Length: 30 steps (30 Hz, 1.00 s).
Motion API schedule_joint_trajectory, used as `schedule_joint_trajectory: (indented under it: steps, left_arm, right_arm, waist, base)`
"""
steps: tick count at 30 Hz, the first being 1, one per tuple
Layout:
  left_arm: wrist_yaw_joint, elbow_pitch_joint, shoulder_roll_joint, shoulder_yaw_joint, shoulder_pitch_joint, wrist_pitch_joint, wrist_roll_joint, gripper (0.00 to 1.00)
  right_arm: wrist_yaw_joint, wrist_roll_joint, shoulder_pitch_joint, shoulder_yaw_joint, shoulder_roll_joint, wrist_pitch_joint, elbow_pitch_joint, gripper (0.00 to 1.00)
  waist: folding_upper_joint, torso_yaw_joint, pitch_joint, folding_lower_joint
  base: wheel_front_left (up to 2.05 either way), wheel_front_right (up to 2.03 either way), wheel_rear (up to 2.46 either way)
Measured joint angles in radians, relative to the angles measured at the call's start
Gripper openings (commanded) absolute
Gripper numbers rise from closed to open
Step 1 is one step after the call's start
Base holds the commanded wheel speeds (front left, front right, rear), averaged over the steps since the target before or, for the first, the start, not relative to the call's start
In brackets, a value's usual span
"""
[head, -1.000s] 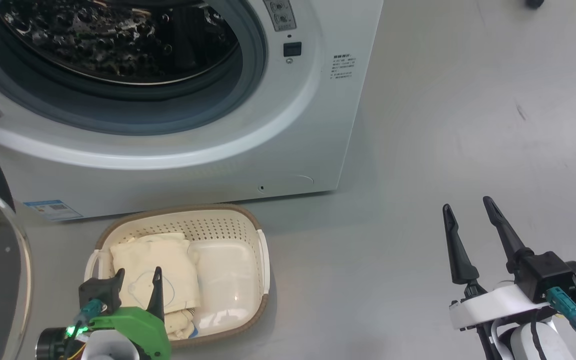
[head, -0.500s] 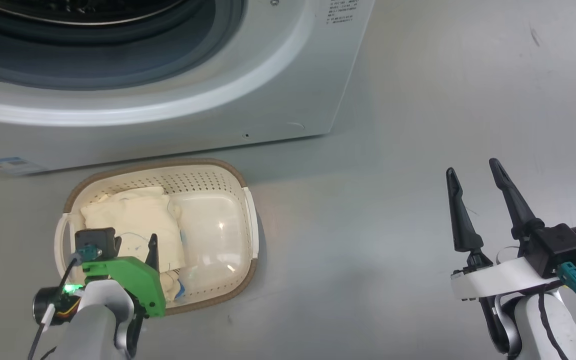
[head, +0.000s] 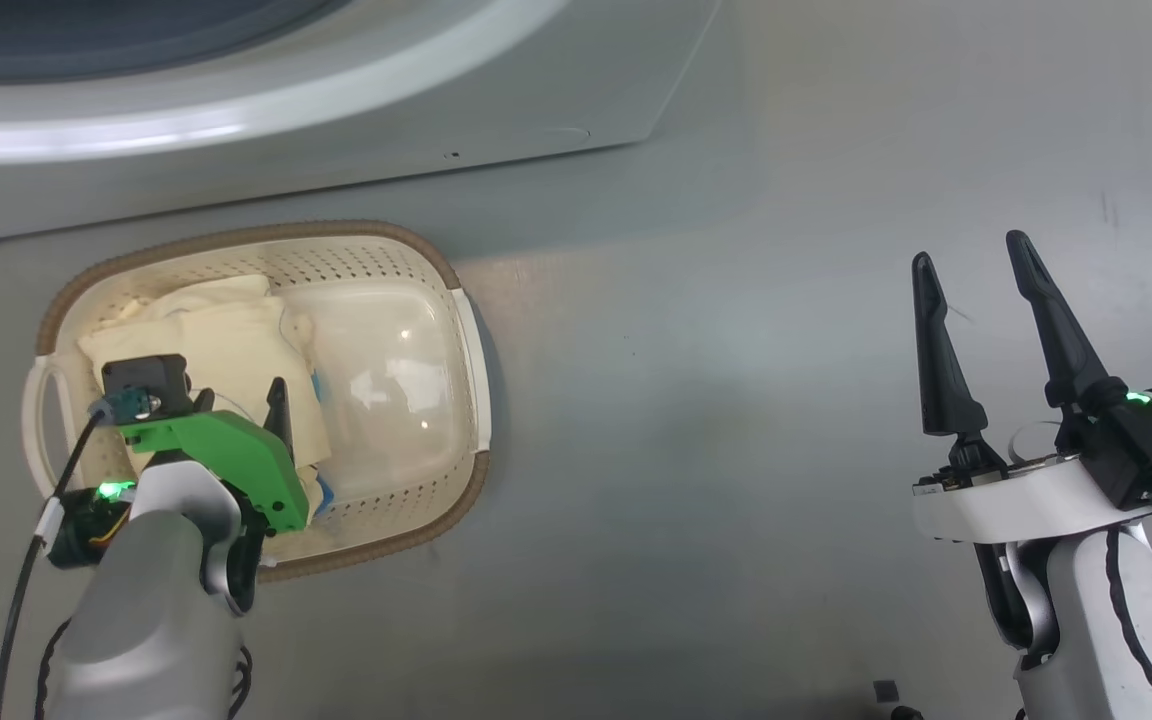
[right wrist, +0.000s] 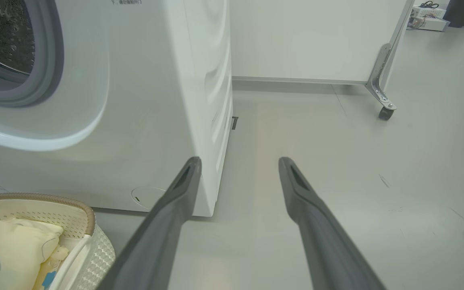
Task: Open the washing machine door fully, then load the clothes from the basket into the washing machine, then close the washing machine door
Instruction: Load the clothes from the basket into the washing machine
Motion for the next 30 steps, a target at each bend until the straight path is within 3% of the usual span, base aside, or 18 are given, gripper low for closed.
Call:
schedule_joint_trajectory:
  steps: [16, 30]
  left_arm:
    - [0.026, 0.098, 0.057, 0.033, -0.206, 0.021, -0.003, 1.00]
    - [0.042, 0.193, 0.060, 0.035, -0.321, 0.028, -0.001, 1.00]
  right_arm:
    - [0.000, 0.000, -0.054, -0.008, -0.002, 0.000, -0.080, 1.00]
    - [0.000, -0.016, -0.122, -0.022, -0.006, 0.000, -0.121, 1.00]
  waist:
    - [0.0000, -0.029, 0.230, 0.0000]
    - [0.0000, -0.039, 0.407, 0.0000]
  base:
    - [0.00, 0.00, 0.00]
    - [0.00, 0.00, 0.00]
